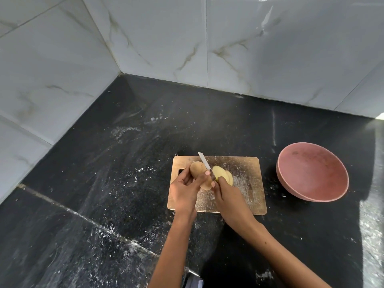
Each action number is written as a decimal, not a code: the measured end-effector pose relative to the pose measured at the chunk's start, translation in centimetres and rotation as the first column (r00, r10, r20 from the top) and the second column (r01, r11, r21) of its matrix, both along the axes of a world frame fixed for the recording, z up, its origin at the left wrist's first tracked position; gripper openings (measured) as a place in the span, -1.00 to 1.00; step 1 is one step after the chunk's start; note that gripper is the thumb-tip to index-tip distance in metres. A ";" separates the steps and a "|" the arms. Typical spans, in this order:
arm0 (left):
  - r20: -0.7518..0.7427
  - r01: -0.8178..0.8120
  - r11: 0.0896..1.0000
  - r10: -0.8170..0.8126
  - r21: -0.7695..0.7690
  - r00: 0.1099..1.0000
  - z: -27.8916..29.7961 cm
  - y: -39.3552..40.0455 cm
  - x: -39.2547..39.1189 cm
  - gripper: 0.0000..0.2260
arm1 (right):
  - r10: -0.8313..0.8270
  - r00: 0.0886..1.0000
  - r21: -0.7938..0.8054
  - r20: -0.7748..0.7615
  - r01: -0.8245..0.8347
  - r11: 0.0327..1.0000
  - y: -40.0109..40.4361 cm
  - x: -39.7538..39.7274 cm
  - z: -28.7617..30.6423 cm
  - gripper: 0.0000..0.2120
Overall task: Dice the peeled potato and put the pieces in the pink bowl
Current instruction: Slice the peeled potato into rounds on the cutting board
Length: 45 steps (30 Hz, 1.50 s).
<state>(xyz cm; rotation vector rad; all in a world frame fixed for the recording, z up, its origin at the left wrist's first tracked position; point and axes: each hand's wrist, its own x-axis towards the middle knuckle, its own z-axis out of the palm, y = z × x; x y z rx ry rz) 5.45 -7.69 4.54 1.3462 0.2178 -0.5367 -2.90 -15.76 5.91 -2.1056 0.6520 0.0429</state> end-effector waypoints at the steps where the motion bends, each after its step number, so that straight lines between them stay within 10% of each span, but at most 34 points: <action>1: 0.018 -0.013 1.000 0.013 0.021 1.000 -0.1 -0.2 0.0 -0.40 | -0.003 1.000 0.004 0.000 0.003 1.000 -0.1 0.0 0.0 -0.77; 11: 0.107 0.023 0.986 -0.042 0.168 0.993 -0.5 0.8 1.6 -0.72 | 0.012 0.999 -0.055 -0.035 -0.014 0.998 0.5 -0.1 -0.4 -0.77; 21: -0.013 0.075 0.995 -0.075 0.064 0.997 0.6 1.7 2.0 -0.68 | -0.042 0.999 0.083 0.009 0.041 0.996 1.0 0.1 0.5 -0.76; 45: -0.046 0.003 0.998 0.000 0.055 0.999 0.3 1.1 1.6 -0.75 | 0.012 0.995 -0.165 -0.104 -0.029 0.986 2.0 0.4 1.6 -0.77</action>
